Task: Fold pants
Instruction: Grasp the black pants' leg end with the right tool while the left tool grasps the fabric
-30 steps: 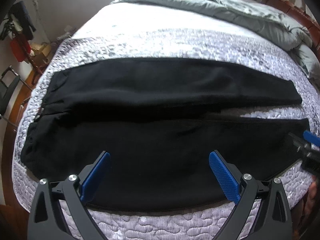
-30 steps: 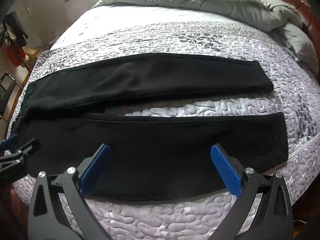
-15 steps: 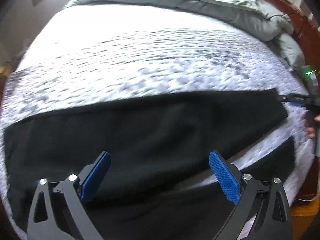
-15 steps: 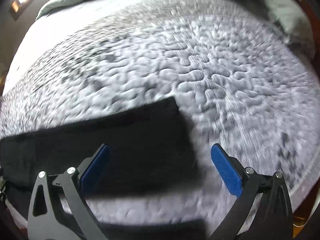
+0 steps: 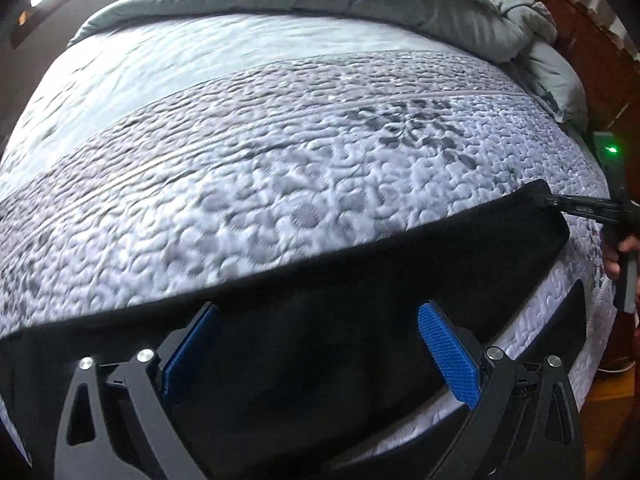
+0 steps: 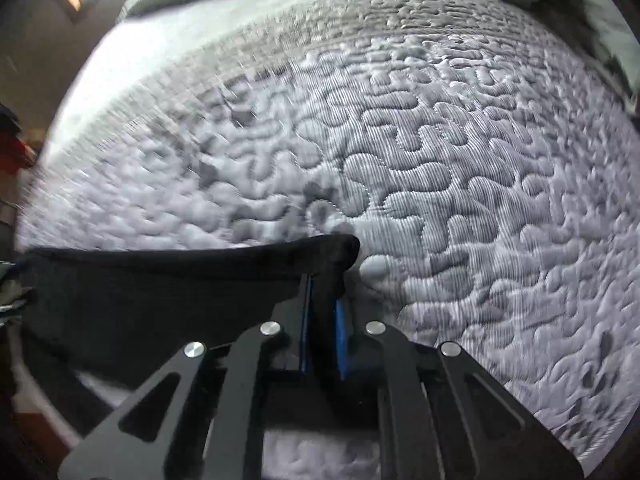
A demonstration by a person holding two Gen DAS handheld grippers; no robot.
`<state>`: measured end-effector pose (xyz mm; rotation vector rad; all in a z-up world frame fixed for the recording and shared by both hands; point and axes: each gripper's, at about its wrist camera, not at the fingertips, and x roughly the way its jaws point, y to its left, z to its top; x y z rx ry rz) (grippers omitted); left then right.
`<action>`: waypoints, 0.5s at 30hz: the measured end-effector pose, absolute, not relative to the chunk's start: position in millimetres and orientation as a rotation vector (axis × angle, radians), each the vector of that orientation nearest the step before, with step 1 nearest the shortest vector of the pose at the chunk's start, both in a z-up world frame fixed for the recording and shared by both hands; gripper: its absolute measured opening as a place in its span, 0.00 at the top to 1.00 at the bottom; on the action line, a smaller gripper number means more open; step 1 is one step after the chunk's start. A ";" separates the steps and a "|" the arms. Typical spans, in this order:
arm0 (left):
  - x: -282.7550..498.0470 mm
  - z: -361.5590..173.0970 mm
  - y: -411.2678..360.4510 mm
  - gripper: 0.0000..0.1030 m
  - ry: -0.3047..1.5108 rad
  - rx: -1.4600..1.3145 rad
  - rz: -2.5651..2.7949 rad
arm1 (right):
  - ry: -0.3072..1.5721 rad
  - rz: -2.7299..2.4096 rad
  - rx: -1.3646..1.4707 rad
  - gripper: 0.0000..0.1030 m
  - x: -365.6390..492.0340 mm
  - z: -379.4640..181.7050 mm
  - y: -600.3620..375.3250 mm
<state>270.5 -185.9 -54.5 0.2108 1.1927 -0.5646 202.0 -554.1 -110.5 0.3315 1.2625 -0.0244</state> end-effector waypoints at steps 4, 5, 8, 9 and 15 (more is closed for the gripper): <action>289.5 -60.8 -201.1 0.04 1.176 0.256 -0.648 | 1.175 0.075 0.343 0.94 179.3 -79.8 -557.2; 293.6 -62.5 -204.1 0.04 1.170 0.267 -0.674 | 1.158 0.099 0.342 0.94 175.4 -72.0 -556.3; 307.4 -71.9 -211.7 0.04 1.187 0.279 -0.767 | 1.119 0.152 0.317 0.94 161.7 -54.1 -552.2; 311.6 -76.3 -214.2 0.04 1.209 0.278 -0.791 | 1.107 0.161 0.315 0.94 158.1 -49.3 -553.1; 313.9 -92.8 -225.4 0.05 1.304 0.274 -0.946 | 1.071 0.170 0.328 0.94 157.6 -39.3 -560.1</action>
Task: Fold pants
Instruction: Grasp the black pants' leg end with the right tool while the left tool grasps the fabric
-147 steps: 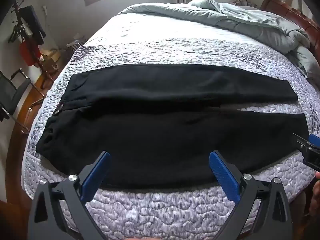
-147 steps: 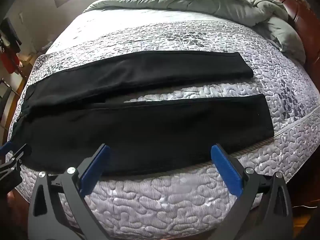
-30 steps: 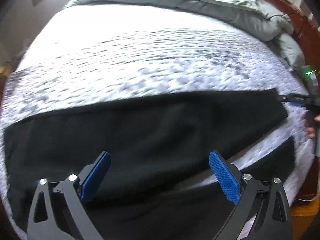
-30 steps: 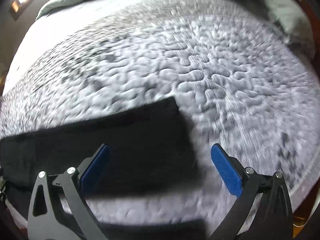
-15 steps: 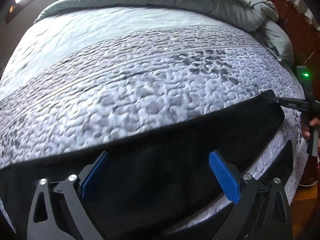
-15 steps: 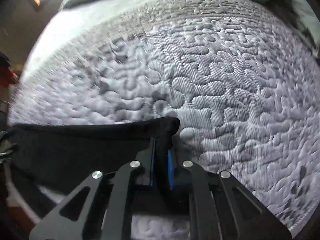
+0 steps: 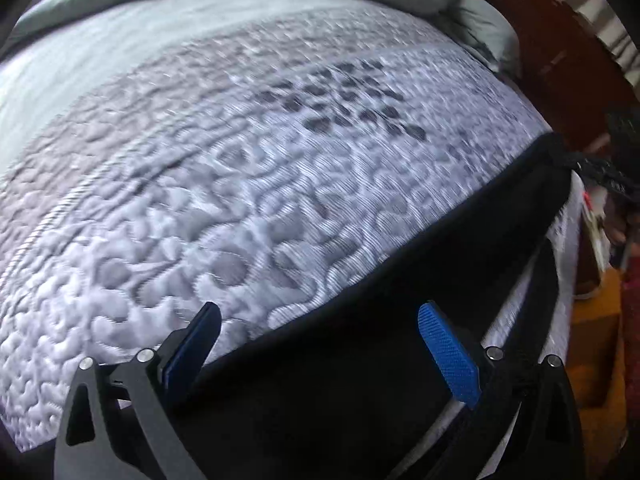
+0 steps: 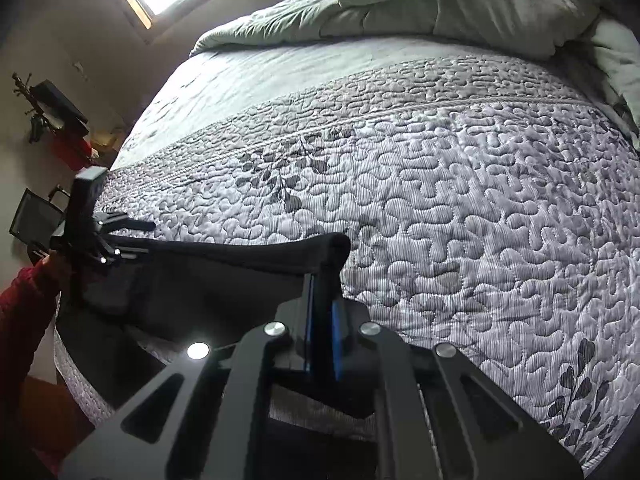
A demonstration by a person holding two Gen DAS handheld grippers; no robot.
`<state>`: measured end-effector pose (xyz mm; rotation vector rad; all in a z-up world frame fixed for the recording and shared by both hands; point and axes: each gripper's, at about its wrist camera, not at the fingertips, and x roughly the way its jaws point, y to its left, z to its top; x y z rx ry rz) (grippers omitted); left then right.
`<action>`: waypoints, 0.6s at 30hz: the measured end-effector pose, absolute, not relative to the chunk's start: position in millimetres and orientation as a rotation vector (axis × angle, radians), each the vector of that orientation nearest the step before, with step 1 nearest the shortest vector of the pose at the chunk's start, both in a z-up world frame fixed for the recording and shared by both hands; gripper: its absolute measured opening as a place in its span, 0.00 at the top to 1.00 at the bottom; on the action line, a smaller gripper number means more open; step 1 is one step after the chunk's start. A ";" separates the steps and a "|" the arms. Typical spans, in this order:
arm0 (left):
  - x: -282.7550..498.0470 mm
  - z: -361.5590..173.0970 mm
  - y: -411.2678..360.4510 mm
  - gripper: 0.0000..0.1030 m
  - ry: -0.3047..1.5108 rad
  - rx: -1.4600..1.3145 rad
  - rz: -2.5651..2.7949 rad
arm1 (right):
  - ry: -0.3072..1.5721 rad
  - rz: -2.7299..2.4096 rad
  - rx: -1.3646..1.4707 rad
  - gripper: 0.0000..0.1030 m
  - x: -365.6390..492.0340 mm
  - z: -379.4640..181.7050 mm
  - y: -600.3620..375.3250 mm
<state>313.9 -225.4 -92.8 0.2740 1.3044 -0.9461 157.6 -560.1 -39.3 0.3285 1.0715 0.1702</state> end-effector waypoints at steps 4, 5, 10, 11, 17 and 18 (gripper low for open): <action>310.4 -100.7 -219.6 0.42 1.345 0.267 -0.966 | 1.059 0.162 0.337 0.95 158.3 -38.5 -562.1; 310.0 -101.7 -217.3 0.62 1.348 0.279 -0.950 | 1.057 0.161 0.342 0.95 158.0 -38.5 -562.2; 303.2 -90.1 -191.3 0.89 1.330 0.210 -0.969 | 1.033 0.137 0.356 0.95 155.2 -35.8 -560.1; 299.4 -82.1 -185.9 0.90 1.301 0.184 -0.966 | 1.025 0.125 0.351 0.95 153.6 -34.7 -559.5; 228.6 -31.1 -160.9 0.90 1.119 0.200 -0.937 | 0.961 0.079 0.317 0.95 128.0 -30.7 -552.3; 211.2 -26.6 -157.9 0.90 1.101 0.218 -0.928 | 0.957 0.075 0.312 0.95 123.6 -31.0 -550.8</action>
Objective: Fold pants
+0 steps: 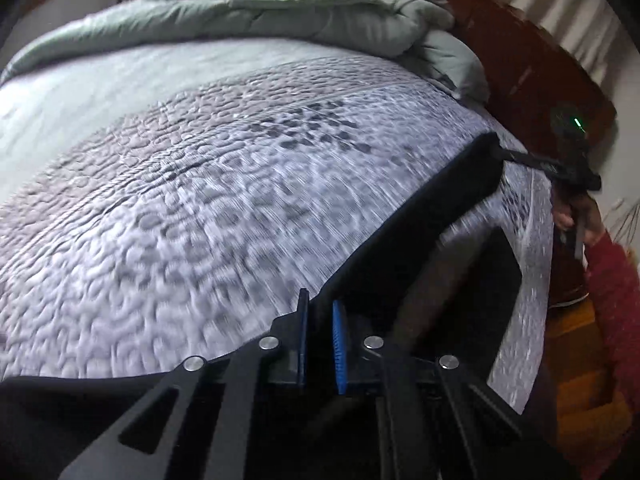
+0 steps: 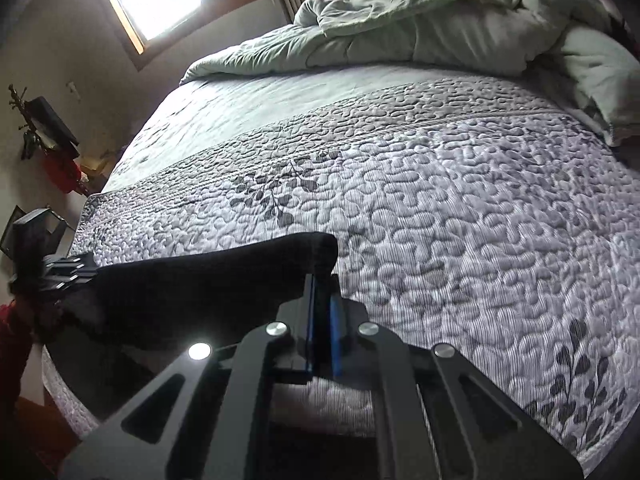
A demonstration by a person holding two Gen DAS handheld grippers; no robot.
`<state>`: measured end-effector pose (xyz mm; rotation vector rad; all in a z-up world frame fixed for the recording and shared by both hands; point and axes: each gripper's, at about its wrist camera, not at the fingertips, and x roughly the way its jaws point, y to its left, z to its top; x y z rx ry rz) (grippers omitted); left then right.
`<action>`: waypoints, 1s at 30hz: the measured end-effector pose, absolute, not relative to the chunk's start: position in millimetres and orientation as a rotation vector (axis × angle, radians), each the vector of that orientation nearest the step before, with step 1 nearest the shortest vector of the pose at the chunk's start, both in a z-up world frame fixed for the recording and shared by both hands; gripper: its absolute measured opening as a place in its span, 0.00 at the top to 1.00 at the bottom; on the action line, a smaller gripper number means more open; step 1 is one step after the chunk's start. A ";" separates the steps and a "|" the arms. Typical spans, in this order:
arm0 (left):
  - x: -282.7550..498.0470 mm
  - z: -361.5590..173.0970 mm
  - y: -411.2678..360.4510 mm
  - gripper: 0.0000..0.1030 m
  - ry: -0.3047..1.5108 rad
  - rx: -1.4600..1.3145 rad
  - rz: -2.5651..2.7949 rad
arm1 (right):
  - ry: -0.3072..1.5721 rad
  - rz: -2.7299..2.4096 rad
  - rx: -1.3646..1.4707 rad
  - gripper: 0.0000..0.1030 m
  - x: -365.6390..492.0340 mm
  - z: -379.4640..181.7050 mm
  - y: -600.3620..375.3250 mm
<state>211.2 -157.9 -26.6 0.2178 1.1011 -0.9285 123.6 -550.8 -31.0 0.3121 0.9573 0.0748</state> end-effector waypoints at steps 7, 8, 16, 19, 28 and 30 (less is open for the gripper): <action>123.0 -30.8 -141.3 0.90 1.060 0.245 -0.845 | 0.946 0.065 0.290 0.95 60.4 -46.7 -533.4; 114.3 -32.7 -139.7 0.90 1.049 0.252 -0.833 | 0.954 0.062 0.279 0.95 50.3 -50.5 -528.6; 52.5 -74.3 -122.2 0.90 1.069 0.296 -0.718 | 1.078 -0.004 0.232 0.84 -12.3 -88.0 -497.6; 51.1 -92.3 -114.7 0.90 1.095 0.251 -0.680 | 1.139 -0.020 0.291 0.71 -34.0 -101.6 -490.8; 50.1 -100.2 -111.4 0.89 1.106 0.186 -0.622 | 1.092 0.083 0.692 0.44 -54.6 -98.8 -479.8; 50.2 -100.5 -112.4 0.89 1.106 0.192 -0.614 | 1.119 0.058 0.706 0.41 -38.8 -102.7 -478.4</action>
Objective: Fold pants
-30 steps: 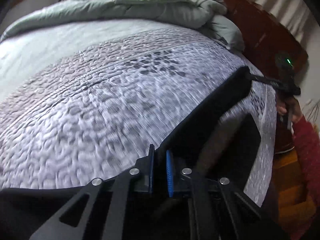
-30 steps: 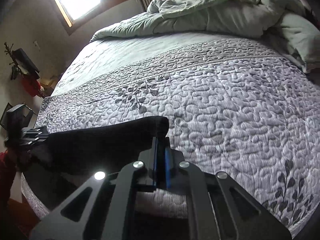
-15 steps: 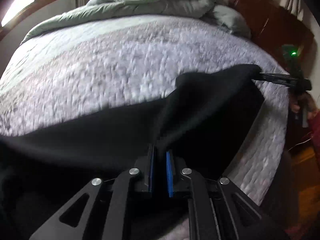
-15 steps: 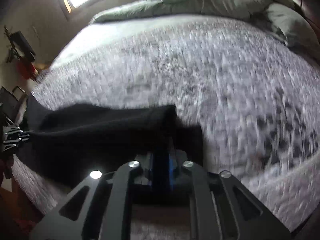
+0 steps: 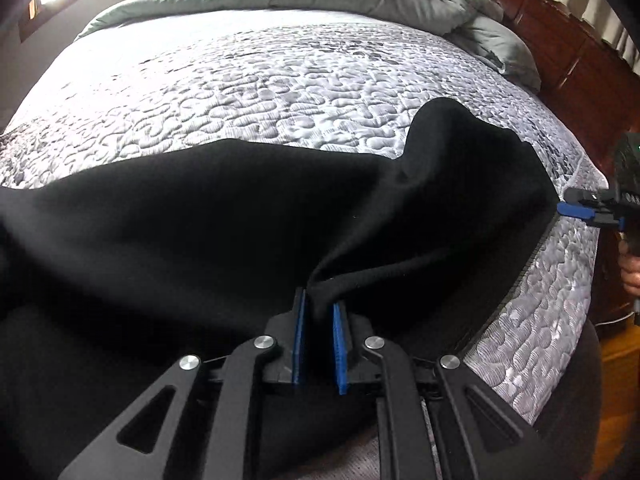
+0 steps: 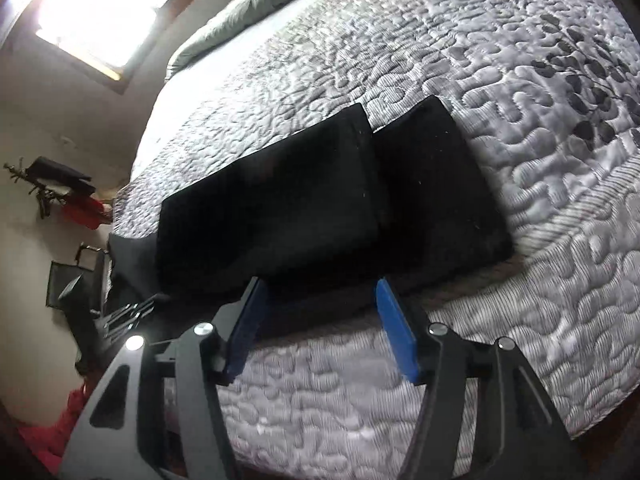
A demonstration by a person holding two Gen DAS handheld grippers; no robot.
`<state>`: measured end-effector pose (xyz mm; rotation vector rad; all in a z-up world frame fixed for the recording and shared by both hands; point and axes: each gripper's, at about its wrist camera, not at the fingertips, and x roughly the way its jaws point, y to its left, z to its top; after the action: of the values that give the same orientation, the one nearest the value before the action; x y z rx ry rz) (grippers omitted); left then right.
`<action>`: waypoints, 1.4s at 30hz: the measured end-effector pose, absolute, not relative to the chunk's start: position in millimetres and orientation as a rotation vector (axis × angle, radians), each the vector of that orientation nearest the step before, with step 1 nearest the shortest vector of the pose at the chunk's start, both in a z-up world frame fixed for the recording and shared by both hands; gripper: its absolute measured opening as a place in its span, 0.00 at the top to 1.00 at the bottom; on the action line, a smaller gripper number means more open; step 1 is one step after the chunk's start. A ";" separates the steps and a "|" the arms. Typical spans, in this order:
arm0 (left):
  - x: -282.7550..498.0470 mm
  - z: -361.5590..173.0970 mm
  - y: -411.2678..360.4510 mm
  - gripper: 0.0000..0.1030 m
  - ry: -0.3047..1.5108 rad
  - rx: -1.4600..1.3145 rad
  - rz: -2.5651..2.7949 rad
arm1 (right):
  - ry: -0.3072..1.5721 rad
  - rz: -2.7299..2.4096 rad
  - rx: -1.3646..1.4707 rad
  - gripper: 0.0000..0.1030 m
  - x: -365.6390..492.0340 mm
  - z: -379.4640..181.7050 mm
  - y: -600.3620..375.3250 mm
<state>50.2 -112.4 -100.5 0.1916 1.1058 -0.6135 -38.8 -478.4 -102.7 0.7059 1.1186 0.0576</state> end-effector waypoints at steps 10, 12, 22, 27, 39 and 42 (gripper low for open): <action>50.1 -93.6 -114.5 0.89 1.107 0.179 -0.594 | 1.122 0.000 0.929 0.97 -1.4 -126.2 -500.3; 47.0 -85.5 -113.5 0.87 1.094 0.176 -0.611 | 1.067 0.009 0.879 0.97 -8.0 -104.5 -500.2; 7.2 -81.3 -142.0 0.85 1.057 0.320 -0.703 | 1.093 -0.198 0.755 0.98 -35.2 -98.0 -513.2; 9.1 -96.6 -141.3 0.84 1.097 0.269 -0.690 | 1.116 -0.274 0.779 0.97 -46.0 -110.6 -509.7; 17.0 -107.0 -133.4 0.84 1.120 0.197 -0.669 | 1.069 -0.280 0.445 0.67 -39.2 -39.5 -429.5; 16.3 -107.1 -132.3 0.84 1.116 0.191 -0.668 | 1.107 -0.084 0.452 0.67 -10.2 -45.4 -377.9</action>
<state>16.3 -132.3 -107.1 0.1908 1.1159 -0.6677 -10.2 -377.9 -45.4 0.4521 1.1069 -0.0841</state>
